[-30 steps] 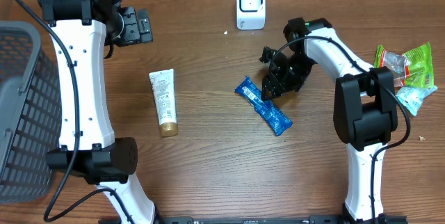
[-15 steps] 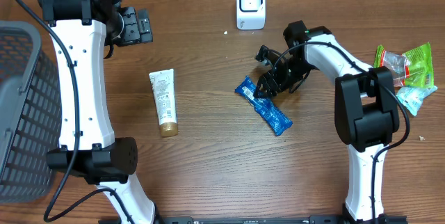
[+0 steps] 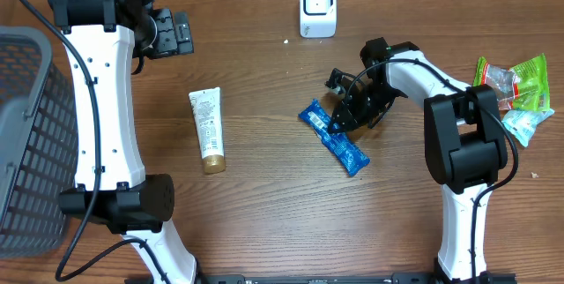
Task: Scan the item barcode
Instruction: 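Lift the Oreo pack with the right gripper up to the scanner, then hold the Oreo pack barcode in front of the white scanner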
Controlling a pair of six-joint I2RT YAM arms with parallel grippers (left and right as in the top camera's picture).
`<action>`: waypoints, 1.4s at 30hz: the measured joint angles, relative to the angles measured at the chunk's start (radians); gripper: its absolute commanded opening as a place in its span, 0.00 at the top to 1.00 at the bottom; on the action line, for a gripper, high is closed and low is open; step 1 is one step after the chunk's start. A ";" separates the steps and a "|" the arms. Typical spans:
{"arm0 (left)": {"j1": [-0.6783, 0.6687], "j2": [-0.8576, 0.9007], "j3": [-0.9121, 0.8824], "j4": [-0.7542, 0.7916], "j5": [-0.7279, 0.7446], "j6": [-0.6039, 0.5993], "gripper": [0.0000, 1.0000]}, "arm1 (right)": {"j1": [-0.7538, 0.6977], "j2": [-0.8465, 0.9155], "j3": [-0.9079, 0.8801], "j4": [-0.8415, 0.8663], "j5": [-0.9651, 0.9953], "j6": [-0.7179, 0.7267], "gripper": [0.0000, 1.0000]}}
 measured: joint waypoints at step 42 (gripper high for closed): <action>0.000 0.000 0.000 0.000 0.000 0.000 0.00 | 0.050 -0.278 0.512 0.045 0.360 0.487 0.96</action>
